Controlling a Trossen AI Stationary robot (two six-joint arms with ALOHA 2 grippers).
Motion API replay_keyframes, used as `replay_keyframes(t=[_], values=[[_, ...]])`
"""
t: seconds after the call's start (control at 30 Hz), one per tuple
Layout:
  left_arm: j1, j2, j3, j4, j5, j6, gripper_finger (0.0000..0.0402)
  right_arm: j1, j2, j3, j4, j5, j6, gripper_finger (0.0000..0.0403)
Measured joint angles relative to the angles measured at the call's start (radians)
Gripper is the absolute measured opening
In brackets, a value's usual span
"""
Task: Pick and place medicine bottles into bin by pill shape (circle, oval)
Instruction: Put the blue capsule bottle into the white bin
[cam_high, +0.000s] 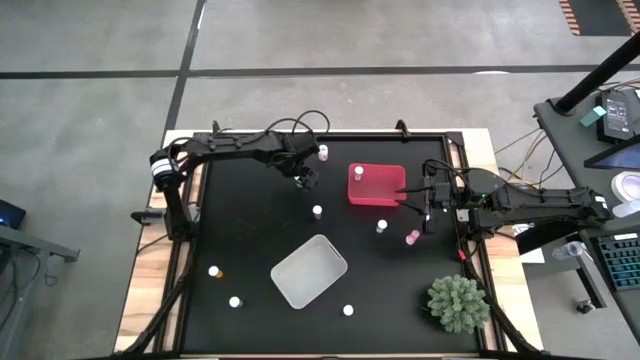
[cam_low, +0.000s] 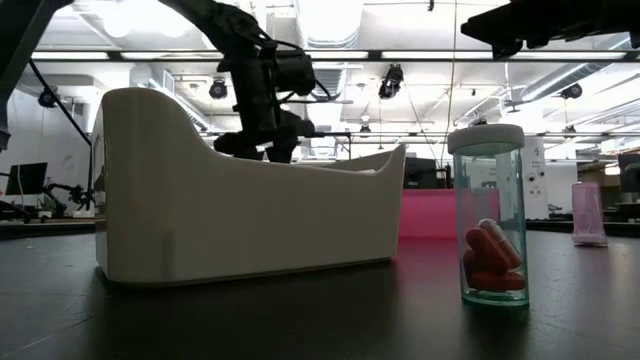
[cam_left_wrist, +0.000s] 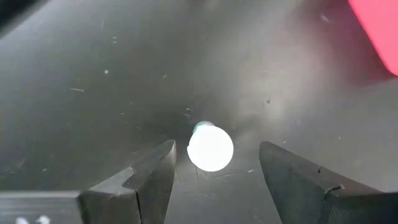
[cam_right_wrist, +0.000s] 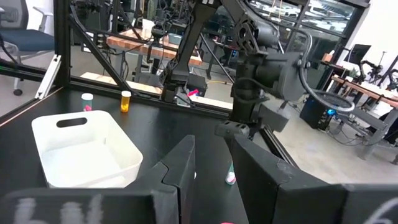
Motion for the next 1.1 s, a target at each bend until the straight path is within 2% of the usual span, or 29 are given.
replay_keyframes(t=[0.43,0.9,1.1], values=[[-0.001,0.055,-0.001,0.025,0.000,0.016,0.0212,0.000,0.000,0.000,0.000,0.000,-0.011,0.0093],[-0.002,0.055,-0.002,0.021,0.000,0.015,0.0101,0.000,0.000,0.000,-0.001,0.001,-0.009,0.0091],[-0.006,0.055,-0.001,0.021,0.000,0.014,0.0099,0.000,0.000,0.000,-0.002,0.001,-0.009,0.0085]])
